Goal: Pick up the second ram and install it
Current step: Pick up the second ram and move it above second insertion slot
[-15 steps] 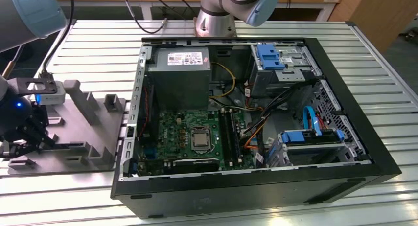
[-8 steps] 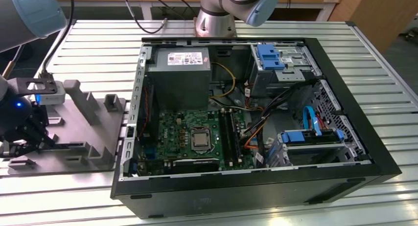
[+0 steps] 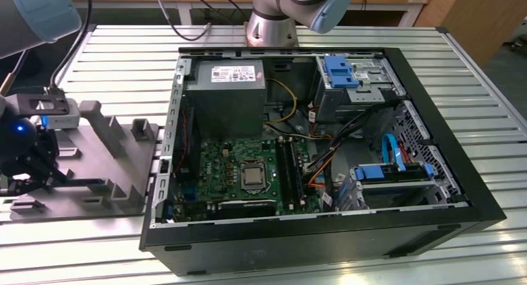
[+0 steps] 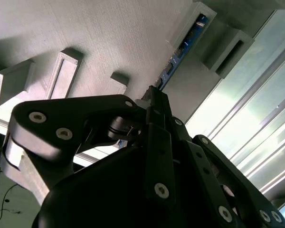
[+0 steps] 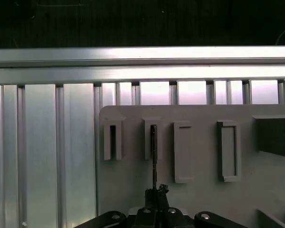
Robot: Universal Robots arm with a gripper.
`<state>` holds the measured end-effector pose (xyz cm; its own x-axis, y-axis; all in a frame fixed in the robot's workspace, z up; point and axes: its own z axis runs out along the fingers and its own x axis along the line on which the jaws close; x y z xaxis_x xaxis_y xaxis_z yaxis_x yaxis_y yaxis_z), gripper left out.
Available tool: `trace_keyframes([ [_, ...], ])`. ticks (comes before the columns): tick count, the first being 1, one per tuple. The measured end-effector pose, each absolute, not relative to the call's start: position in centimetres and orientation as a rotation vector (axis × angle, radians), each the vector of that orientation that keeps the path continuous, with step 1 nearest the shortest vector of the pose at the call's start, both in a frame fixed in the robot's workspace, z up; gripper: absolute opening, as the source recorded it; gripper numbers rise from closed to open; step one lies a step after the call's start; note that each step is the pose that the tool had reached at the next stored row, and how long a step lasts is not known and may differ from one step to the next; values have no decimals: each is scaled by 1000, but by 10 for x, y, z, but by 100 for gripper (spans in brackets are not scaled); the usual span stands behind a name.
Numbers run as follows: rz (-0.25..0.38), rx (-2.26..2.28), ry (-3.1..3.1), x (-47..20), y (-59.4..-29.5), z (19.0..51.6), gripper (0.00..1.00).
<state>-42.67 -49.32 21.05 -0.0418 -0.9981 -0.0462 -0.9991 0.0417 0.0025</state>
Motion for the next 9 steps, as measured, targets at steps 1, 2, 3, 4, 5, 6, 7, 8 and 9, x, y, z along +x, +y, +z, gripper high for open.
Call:
trace_keyframes([
  [1,53,-2152,2244,-427,-493,212,11],
  [2,53,-2152,2244,-427,-493,214,11],
  [3,53,-2152,2244,-427,-493,215,11],
  [4,53,-2152,2244,-427,-493,217,11],
  [5,53,-2152,2244,-427,-493,219,11],
  [6,53,-2152,2244,-427,-493,221,11],
  [7,53,-2152,2244,-427,-493,223,11],
  [8,53,-2152,2244,-427,-493,225,11],
  [9,53,-2152,2244,-427,-493,227,11],
])
